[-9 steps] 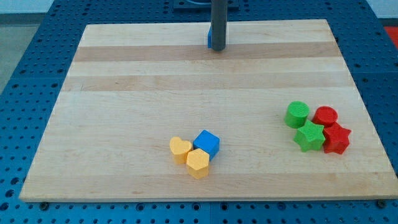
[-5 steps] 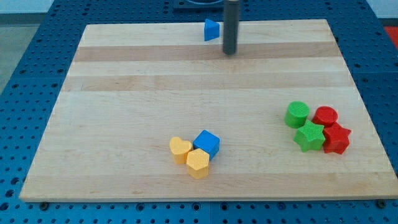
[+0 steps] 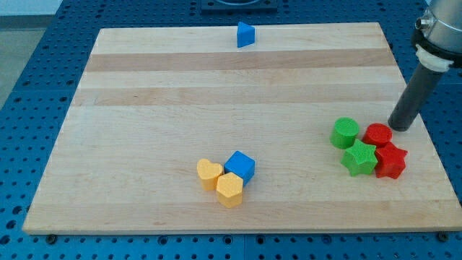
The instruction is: Move the red circle in between the green blocks
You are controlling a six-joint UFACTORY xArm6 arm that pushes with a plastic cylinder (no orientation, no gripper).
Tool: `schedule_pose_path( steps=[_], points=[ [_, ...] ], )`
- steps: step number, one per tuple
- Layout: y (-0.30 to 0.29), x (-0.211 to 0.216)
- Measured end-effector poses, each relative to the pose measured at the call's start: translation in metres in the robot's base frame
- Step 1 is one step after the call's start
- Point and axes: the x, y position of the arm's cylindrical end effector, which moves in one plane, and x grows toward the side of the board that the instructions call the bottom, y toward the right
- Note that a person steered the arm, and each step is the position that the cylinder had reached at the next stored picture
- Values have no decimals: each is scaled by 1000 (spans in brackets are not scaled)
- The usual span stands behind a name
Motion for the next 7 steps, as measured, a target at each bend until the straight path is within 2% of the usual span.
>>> schedule_pose_path(
  steps=[2, 7],
  points=[
    [-24, 20],
    [-102, 21]
  ],
)
